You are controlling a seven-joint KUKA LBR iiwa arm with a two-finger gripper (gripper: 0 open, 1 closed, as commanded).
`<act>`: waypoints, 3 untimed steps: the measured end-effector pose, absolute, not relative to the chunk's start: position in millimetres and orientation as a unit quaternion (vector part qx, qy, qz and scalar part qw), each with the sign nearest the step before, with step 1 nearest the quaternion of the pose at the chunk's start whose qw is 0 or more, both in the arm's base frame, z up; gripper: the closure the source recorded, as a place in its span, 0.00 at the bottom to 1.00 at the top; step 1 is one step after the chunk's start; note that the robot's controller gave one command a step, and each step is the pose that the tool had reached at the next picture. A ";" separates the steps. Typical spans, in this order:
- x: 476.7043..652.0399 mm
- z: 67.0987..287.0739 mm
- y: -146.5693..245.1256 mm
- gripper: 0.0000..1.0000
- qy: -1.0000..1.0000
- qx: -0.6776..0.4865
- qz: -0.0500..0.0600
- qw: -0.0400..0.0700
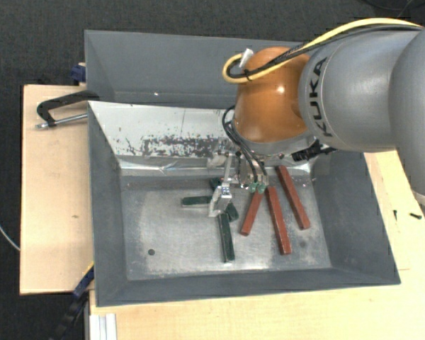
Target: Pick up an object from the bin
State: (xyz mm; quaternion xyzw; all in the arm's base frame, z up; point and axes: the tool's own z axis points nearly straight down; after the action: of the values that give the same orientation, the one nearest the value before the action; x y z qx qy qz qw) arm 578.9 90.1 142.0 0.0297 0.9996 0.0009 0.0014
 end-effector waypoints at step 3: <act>578.5 79.3 96.6 1.00 0.999 0.036 0.003 0.006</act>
Offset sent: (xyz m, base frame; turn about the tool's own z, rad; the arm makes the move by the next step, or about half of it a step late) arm -0.0002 0.0037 -0.0720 0.0059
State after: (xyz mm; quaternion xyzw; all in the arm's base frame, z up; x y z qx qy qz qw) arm 578.5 96.6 79.3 0.0358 0.9993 0.0028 0.0064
